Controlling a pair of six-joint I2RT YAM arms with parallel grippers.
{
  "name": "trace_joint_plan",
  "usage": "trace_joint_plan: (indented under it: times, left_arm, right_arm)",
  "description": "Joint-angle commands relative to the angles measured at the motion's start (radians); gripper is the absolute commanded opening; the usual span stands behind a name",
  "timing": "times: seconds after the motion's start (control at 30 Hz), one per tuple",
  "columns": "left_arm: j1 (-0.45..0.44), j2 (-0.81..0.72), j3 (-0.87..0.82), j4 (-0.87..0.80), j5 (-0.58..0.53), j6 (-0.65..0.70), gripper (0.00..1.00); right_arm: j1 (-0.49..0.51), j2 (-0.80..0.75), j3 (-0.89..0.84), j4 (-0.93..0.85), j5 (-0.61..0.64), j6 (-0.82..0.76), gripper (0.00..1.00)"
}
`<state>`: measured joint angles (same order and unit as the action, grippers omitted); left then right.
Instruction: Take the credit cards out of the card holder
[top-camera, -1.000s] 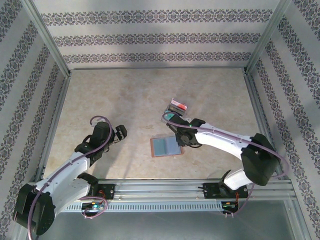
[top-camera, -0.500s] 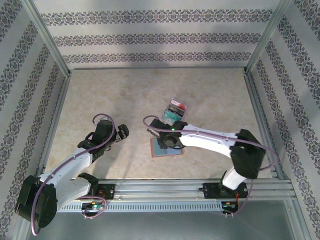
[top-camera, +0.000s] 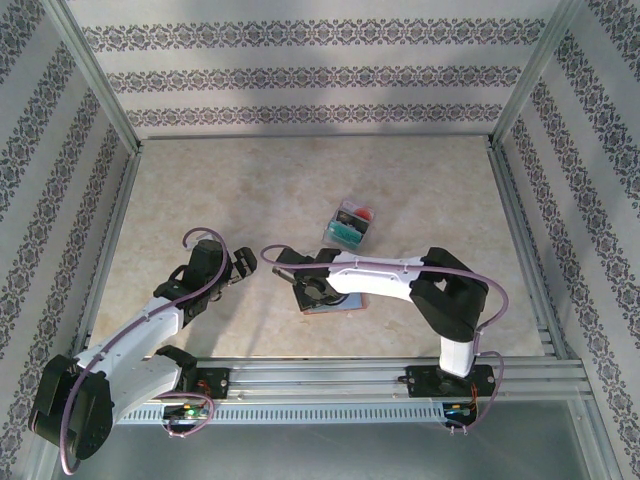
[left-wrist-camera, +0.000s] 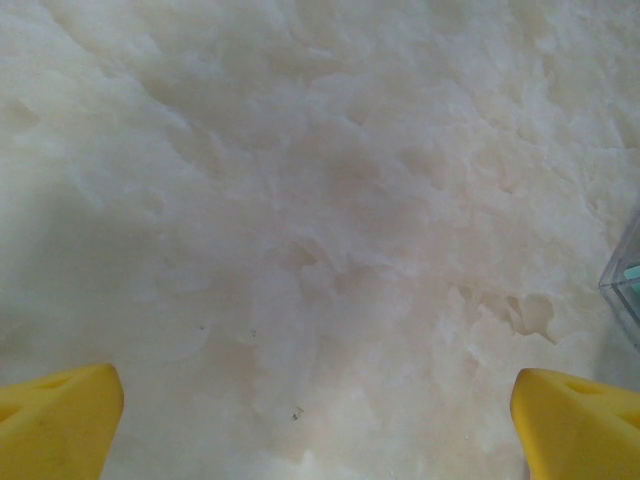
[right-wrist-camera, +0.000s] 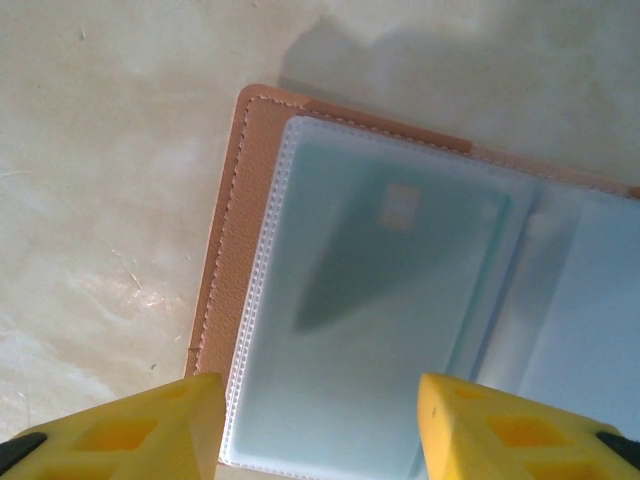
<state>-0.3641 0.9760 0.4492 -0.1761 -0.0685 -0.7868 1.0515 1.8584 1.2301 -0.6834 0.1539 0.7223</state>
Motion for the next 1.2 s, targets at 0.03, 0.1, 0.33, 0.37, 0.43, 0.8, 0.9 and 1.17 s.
trace_joint_plan:
  times: [0.03, 0.1, 0.33, 0.37, 0.43, 0.8, 0.9, 1.17]
  left_arm:
    - [0.020, -0.010, -0.009, 0.006, -0.020, -0.011, 0.99]
    - [0.019, -0.012, -0.009, 0.006, -0.019, -0.011, 0.99]
    - [0.021, -0.012, -0.009, 0.005, -0.017, -0.011, 0.99]
    - [0.020, -0.012, -0.009, 0.004, -0.017, -0.010, 0.99]
    - [0.020, -0.013, -0.009, 0.000, -0.017, -0.009, 0.99]
    - [0.019, -0.035, -0.001, -0.020, -0.025, 0.003, 0.99]
    - [0.020, -0.041, 0.006, -0.028, -0.022, 0.018, 0.99]
    - [0.014, -0.039, 0.048, -0.027, 0.030, 0.090, 1.00]
  right_arm:
    - [0.002, 0.024, 0.013, -0.010, -0.005, -0.015, 0.55]
    - [-0.001, 0.022, 0.000, -0.006, -0.005, -0.014, 0.54]
    - [-0.021, 0.010, -0.057, 0.054, -0.051, -0.001, 0.47]
    - [-0.024, 0.009, -0.065, 0.067, -0.059, 0.002, 0.46]
    - [-0.028, 0.008, -0.075, 0.084, -0.074, 0.005, 0.44]
    - [-0.038, -0.022, -0.093, 0.093, -0.061, 0.008, 0.25]
    - [-0.038, -0.035, -0.088, 0.078, -0.033, 0.003, 0.20]
    - [-0.042, -0.089, -0.085, 0.033, 0.054, -0.007, 0.17]
